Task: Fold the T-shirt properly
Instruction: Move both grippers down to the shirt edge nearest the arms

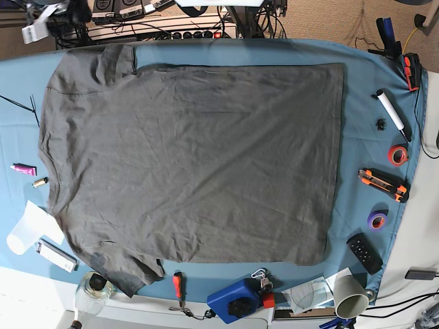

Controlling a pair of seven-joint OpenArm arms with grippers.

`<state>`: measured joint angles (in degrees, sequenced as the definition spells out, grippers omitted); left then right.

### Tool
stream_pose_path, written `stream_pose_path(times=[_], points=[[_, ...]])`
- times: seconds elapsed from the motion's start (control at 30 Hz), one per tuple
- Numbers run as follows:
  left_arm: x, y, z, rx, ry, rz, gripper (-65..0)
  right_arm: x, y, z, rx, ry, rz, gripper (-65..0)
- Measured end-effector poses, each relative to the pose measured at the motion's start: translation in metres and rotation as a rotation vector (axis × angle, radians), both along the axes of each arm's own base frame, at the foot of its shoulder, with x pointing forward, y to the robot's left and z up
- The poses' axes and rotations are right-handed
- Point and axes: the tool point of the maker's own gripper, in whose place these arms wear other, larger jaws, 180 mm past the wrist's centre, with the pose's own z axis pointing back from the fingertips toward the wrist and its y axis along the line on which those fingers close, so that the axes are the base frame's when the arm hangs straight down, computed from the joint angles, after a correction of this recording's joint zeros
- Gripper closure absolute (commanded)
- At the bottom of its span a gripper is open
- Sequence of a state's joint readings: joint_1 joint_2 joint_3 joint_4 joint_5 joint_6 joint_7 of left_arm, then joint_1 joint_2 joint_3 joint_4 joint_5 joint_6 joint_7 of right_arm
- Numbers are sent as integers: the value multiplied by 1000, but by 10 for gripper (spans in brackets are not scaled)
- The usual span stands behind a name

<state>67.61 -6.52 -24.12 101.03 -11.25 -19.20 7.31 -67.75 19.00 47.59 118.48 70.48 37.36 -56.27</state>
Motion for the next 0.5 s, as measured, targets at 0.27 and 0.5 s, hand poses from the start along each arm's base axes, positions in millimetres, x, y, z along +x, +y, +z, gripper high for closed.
stream_pose_path(times=[0.27, 0.5], points=[[2, 0, 1, 1, -6, -3, -50, 42, 13, 38, 22, -217, 15, -127], [3, 0, 2, 1, -9, -4, -50, 57, 12, 48, 21, -321, -23, -124]])
